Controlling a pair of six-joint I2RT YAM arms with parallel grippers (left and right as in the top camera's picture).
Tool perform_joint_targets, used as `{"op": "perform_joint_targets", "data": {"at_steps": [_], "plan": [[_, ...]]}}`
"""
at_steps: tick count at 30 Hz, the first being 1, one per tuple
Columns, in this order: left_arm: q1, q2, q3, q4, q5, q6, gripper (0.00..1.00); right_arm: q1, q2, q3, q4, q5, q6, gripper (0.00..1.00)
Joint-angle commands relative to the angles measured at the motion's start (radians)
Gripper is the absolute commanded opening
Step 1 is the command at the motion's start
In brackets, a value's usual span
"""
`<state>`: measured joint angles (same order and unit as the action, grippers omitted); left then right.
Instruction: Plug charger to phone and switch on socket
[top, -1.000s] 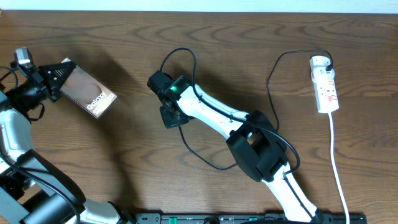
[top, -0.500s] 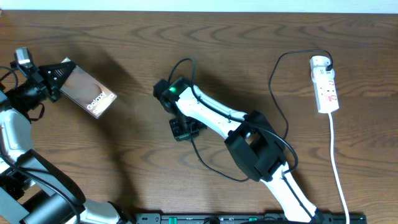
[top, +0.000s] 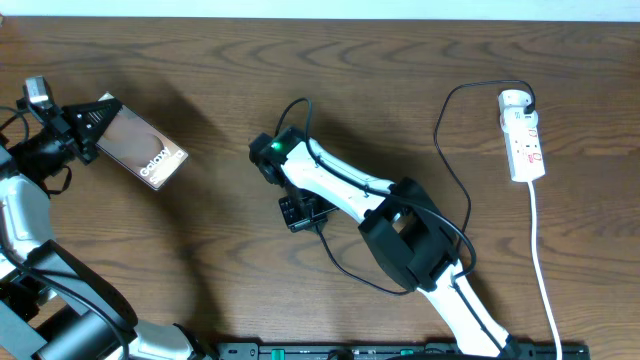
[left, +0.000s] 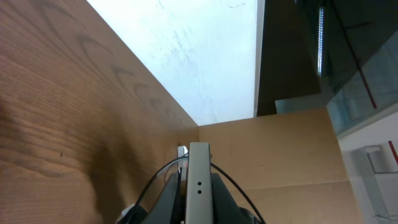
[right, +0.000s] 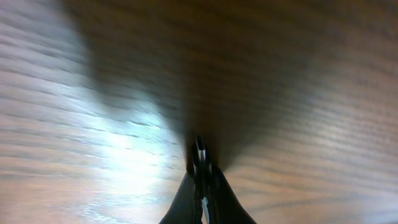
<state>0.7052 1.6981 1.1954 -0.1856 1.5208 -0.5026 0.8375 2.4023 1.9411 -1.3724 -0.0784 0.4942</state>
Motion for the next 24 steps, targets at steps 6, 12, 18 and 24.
{"op": "perform_joint_targets", "data": {"at_steps": [6,12,18,24], "plan": [[0.002,-0.021,0.000,-0.002,0.051,-0.007,0.08,-0.117,0.024,0.274,0.008,-0.428,-0.291,0.01],[0.000,-0.021,0.000,-0.019,0.051,0.001,0.07,-0.193,0.024,0.362,-0.109,-0.877,-0.737,0.01],[-0.021,-0.021,0.000,-0.023,0.051,0.001,0.07,-0.206,0.024,0.362,-0.314,-1.076,-1.212,0.01],[-0.110,-0.021,0.000,-0.023,0.051,0.009,0.08,-0.182,0.024,0.361,-0.325,-1.107,-1.285,0.01]]}}
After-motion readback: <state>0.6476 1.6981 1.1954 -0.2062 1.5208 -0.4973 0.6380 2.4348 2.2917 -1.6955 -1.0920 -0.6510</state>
